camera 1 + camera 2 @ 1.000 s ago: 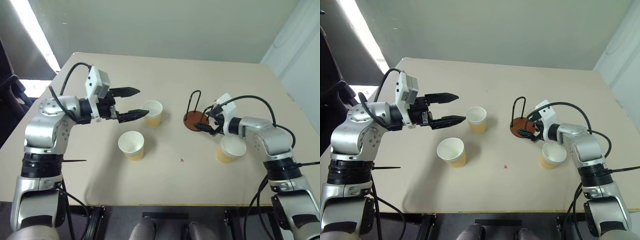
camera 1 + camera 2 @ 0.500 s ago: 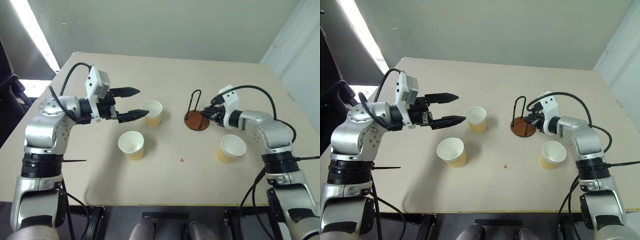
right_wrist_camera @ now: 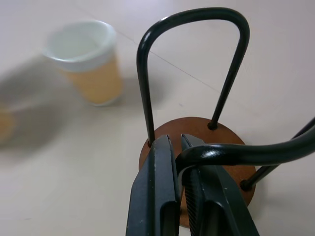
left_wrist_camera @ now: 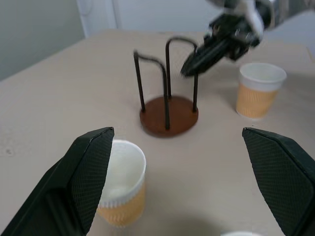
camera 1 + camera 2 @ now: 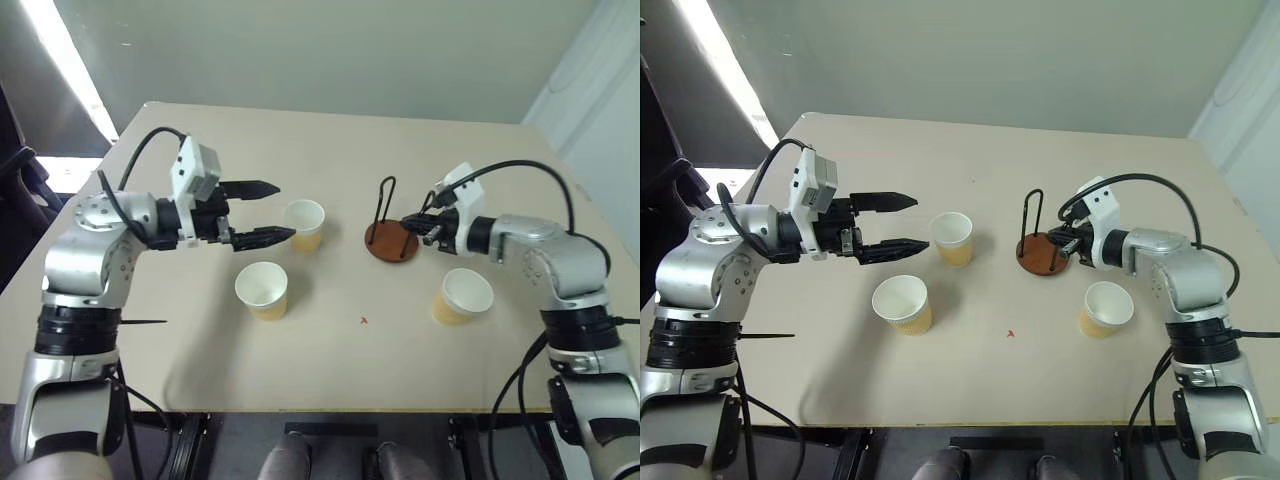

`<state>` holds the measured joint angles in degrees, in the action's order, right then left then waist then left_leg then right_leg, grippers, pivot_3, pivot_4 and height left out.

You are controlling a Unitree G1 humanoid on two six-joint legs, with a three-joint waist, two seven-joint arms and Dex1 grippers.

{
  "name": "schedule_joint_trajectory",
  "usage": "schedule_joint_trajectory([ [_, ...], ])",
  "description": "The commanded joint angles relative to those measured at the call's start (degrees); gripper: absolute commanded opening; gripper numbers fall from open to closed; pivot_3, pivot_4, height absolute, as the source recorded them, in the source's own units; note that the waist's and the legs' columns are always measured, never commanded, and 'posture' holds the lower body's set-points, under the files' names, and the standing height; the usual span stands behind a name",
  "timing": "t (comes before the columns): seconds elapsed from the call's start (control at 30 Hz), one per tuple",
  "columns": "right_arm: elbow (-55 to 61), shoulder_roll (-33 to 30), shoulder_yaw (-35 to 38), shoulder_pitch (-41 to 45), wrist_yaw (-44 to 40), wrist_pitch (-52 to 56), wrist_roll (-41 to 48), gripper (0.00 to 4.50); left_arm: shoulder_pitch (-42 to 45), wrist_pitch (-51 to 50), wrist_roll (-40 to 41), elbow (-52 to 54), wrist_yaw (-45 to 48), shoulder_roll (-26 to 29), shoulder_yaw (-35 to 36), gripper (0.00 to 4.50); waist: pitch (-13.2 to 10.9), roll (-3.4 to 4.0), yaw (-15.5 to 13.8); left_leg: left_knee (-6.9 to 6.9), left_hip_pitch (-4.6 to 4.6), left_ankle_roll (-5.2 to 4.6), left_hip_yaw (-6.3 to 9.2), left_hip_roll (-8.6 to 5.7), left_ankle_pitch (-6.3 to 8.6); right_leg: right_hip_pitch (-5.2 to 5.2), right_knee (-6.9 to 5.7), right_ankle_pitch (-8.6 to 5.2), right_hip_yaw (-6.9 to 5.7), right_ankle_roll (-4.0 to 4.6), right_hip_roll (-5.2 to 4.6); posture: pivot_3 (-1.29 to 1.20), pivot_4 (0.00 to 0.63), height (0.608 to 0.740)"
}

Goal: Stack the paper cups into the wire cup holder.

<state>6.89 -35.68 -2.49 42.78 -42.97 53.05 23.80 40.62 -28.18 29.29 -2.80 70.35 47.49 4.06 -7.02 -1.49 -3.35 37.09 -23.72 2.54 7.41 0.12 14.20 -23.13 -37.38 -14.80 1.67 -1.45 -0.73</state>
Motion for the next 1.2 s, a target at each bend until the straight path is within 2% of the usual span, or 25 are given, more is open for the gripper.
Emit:
schedule_joint_trajectory([
  [0.03,8.96,-3.31,2.36,-0.98,-3.59,1.79,4.43,0.03,-1.0,-0.9,0.82,3.64,2.83,2.37,-0.12,4.5,0.0,0.0,0.0,-0.01,-0.03,0.0,0.0,0.0,0.0,-0.02,0.0,0.0,0.0,0.0,0.0,0.0,0.15,0.74],
  [0.27,19.46,-9.41,2.39,-4.32,-7.29,4.67,10.05,0.03,-2.35,-3.43,2.82,8.55,5.65,5.16,0.34,4.5,0.0,-0.01,0.0,0.12,-0.24,-0.01,0.0,0.0,-0.01,-0.18,0.2,0.04,0.01,-0.07,-0.01,0.0,0.15,0.74],
  [0.47,24.9,-12.8,1.94,-6.47,-9.04,5.98,13.9,0.03,-0.41,-9.59,9.24,15.27,7.77,6.16,0.28,4.5,0.03,-0.03,0.04,0.29,-0.23,-0.03,0.0,0.0,-0.02,-0.17,0.1,0.08,0.02,-0.13,-0.01,0.0,0.15,0.74],
  [0.77,26.46,-14.33,0.79,-8.44,-9.33,5.22,15.13,0.03,-2.72,-10.52,9.38,19.09,13.08,11.06,-2.25,4.5,0.03,-0.03,0.12,0.31,-0.19,-0.05,0.0,0.02,-0.02,-0.18,0.01,0.08,0.04,-0.13,-0.01,0.0,0.15,0.74],
  [1.2,27.85,-14.81,-2.97,-11.6,-9.94,2.88,13.86,0.03,-3.07,-10.71,9.48,19.82,11.88,11.15,-2.58,4.5,0.03,-0.03,0.18,0.52,-0.19,-0.12,0.0,0.03,-0.02,-0.17,-0.22,0.08,0.03,-0.13,-0.02,0.0,0.15,0.74],
])
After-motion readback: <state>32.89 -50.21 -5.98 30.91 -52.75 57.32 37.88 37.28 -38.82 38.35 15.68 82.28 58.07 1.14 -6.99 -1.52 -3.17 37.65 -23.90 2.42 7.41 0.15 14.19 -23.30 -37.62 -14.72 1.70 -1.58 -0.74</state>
